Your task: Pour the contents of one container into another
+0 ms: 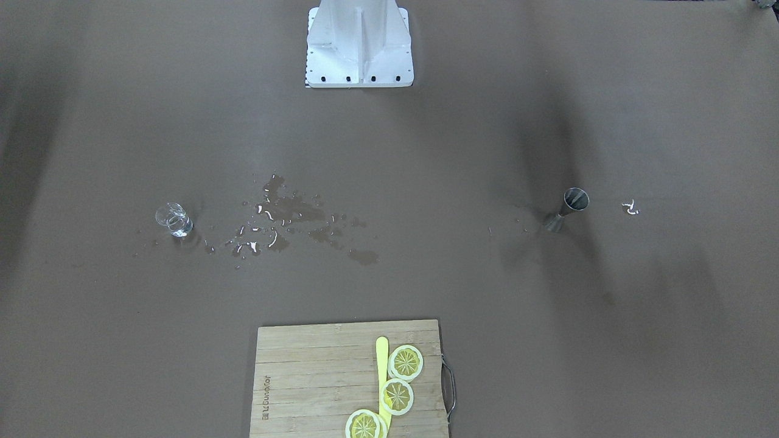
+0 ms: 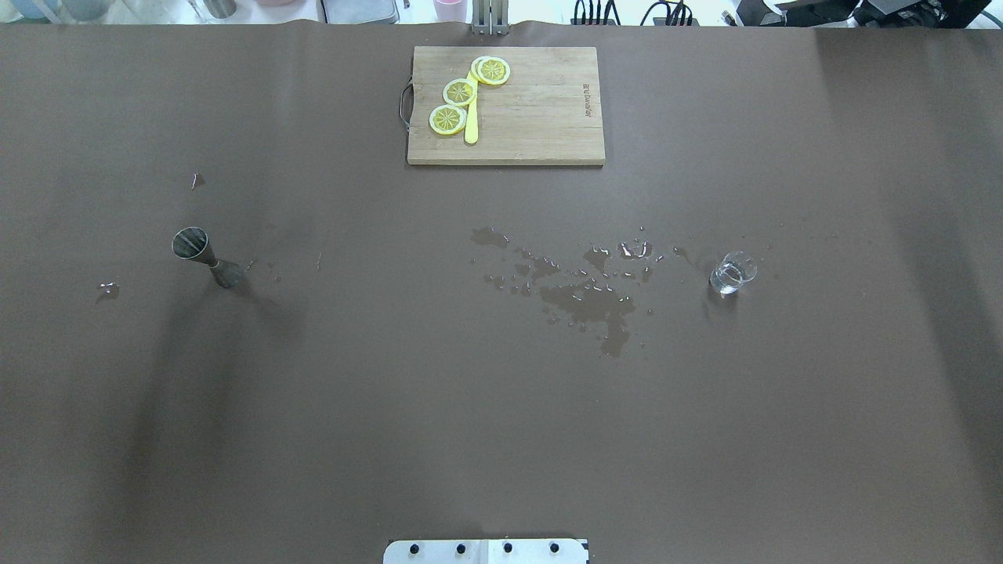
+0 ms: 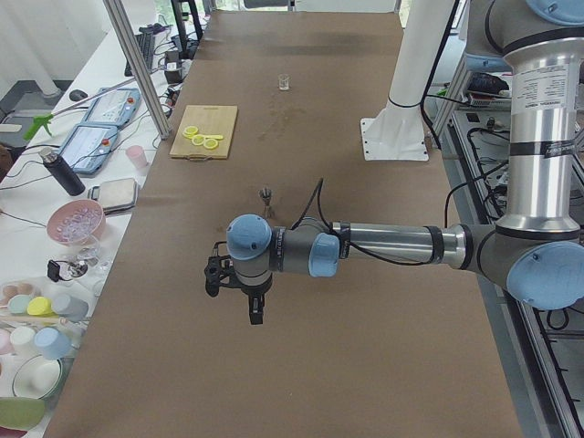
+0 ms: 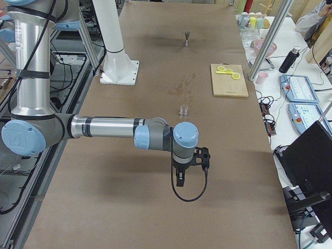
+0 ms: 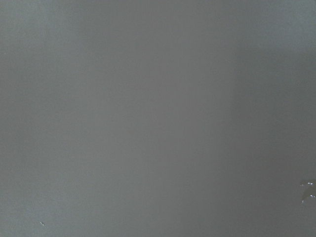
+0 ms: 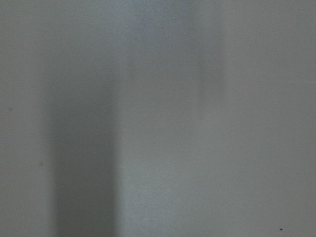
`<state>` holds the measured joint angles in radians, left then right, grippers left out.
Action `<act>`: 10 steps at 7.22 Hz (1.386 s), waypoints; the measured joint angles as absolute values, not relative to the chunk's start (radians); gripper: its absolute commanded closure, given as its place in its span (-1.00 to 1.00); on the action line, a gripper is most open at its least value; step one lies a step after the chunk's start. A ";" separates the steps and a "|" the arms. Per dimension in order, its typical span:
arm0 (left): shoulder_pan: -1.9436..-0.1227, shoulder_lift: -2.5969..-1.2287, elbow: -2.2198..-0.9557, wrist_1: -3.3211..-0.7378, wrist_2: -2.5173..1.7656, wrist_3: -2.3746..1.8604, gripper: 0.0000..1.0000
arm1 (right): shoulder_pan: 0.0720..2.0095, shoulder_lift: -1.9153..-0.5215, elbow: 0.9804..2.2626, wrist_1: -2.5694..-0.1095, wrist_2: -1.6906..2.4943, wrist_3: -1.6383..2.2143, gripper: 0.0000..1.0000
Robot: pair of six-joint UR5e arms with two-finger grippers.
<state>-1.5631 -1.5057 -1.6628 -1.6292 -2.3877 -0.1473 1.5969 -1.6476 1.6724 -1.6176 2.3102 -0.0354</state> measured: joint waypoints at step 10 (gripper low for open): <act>-1.563 -1.513 -1.657 -1.628 -2.393 -0.149 -0.98 | 1.591 -1.601 1.602 -1.508 2.313 -0.030 -1.00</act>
<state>-1.5628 -1.5127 -1.6571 -1.6275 -2.3930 -0.1488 1.5909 -1.6007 1.6022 -1.5080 2.3130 -0.0304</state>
